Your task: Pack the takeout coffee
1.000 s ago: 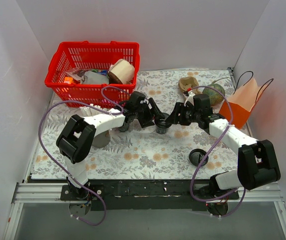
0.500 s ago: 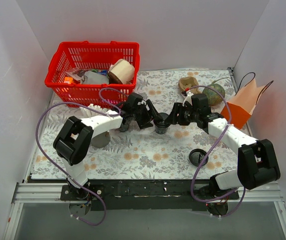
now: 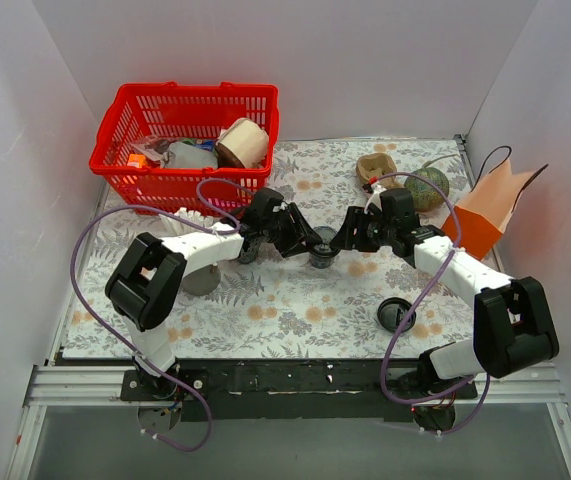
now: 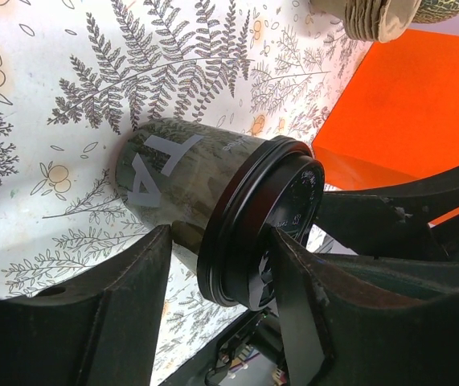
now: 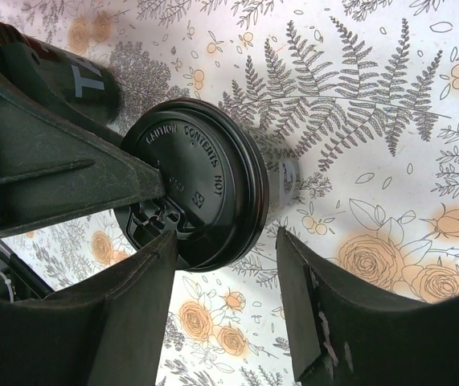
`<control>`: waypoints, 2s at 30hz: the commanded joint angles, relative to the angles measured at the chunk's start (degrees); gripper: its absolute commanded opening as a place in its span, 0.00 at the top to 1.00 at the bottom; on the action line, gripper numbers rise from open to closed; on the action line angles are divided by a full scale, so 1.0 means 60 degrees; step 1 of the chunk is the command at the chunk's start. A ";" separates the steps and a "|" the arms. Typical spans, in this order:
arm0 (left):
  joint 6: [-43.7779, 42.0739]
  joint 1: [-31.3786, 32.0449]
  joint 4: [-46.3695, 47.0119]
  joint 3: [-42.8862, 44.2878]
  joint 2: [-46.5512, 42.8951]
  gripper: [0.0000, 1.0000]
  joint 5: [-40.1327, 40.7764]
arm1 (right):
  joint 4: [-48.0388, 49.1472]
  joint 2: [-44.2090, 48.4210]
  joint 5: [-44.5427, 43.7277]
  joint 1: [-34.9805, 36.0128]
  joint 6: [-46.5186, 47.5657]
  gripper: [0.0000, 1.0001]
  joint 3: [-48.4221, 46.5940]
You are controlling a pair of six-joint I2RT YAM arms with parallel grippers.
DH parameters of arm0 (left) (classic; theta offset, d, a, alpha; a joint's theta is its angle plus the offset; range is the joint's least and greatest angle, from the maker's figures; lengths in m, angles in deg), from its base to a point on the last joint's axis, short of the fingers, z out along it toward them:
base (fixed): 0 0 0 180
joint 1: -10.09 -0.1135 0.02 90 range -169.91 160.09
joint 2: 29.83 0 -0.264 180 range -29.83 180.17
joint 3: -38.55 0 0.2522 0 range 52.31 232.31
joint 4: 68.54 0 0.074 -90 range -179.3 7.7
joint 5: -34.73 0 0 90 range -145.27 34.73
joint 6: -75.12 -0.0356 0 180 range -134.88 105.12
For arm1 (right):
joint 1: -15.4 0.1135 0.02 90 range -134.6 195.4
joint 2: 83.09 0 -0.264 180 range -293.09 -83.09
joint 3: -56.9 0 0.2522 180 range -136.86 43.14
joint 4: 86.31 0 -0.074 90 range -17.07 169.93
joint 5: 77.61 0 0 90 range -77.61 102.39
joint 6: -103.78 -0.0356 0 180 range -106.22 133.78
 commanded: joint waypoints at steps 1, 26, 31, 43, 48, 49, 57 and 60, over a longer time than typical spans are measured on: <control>-0.0074 -0.0071 -0.0195 -0.0271 -0.0421 0.52 0.0083 | 0.0345 -0.0131 -0.0292 0.0068 0.0034 0.41 0.0014; -0.0352 -0.0262 -0.1073 -0.0638 -0.0039 0.86 0.0625 | 0.0374 -0.0556 -0.1362 0.0068 -0.0083 0.64 0.0396; -0.0689 -0.0262 -0.1426 -0.0199 -0.0478 0.52 0.0727 | 0.0169 -0.0483 -0.1084 0.0054 -0.0039 0.59 -0.0087; -0.1495 -0.0276 -0.1690 0.1164 -0.0640 0.15 0.0728 | 0.0212 -0.0057 -0.0850 0.0068 -0.0302 0.40 -0.1186; -0.1510 -0.0262 -0.1660 0.1428 -0.0451 0.11 0.0756 | 0.0447 -0.0277 -0.0630 0.0068 -0.0610 0.36 -0.1289; -0.1510 -0.0276 -0.1675 0.1443 -0.0406 0.11 0.0815 | 0.0447 -0.0335 -0.0629 0.0068 -0.0625 0.36 -0.1289; -0.1481 -0.0306 -0.1748 0.1648 0.0399 0.21 0.0874 | 0.0550 -0.1112 -0.0352 0.0083 -0.0639 0.36 -0.1158; -0.1393 -0.0320 -0.1661 0.1663 0.0751 0.31 0.0757 | 0.0696 -0.1375 -0.0351 0.0097 -0.0669 0.41 -0.0967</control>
